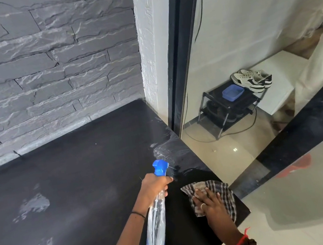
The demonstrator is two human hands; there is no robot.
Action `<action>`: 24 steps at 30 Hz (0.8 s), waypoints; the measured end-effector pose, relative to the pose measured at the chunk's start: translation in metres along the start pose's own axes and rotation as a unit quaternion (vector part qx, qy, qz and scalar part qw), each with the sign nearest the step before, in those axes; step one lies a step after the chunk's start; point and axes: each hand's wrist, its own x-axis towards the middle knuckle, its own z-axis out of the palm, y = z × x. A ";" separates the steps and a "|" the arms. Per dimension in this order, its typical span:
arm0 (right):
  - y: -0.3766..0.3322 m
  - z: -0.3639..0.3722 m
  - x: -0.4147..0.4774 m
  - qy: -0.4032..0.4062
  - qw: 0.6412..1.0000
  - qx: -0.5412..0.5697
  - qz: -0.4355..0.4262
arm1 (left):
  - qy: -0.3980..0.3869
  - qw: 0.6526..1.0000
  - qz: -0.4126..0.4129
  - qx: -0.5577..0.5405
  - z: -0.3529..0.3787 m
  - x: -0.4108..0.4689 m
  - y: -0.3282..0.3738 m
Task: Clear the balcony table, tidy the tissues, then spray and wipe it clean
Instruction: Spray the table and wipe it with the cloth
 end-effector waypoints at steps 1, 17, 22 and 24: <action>-0.010 0.001 0.005 0.002 1.000 -0.006 -0.030 | 0.014 1.000 0.006 0.002 -0.002 0.002 0.003; 0.039 -0.015 0.117 -0.051 0.998 0.038 0.015 | 0.066 0.996 0.015 -0.052 -0.043 0.015 0.004; -0.006 -0.011 0.063 -0.059 0.995 0.062 -0.048 | 0.075 0.996 0.014 -0.055 -0.047 0.020 0.007; -0.032 -0.007 0.061 -0.063 0.994 0.029 -0.084 | 0.076 0.995 0.013 -0.057 -0.046 0.021 0.009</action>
